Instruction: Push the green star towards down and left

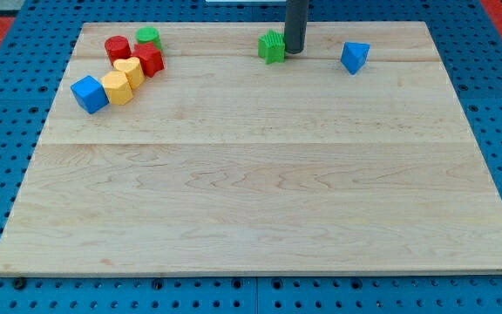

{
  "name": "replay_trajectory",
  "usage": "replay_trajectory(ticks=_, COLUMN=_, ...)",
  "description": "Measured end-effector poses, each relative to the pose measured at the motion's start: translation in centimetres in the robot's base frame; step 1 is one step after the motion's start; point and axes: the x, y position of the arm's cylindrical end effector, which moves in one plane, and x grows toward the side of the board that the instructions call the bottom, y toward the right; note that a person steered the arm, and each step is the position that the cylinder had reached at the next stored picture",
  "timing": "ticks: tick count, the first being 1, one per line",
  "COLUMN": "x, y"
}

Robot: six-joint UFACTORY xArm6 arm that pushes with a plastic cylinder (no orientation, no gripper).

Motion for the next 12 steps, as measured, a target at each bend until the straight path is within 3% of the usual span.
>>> replay_trajectory(ticks=2, x=1.3, y=-0.1)
replay_trajectory(ticks=4, x=-3.0, y=0.2)
replay_trajectory(ticks=5, x=-3.2, y=-1.5)
replay_trajectory(ticks=7, x=1.2, y=-5.0)
replay_trajectory(ticks=10, x=-3.6, y=-4.1)
replay_trajectory(ticks=12, x=-0.2, y=-7.4)
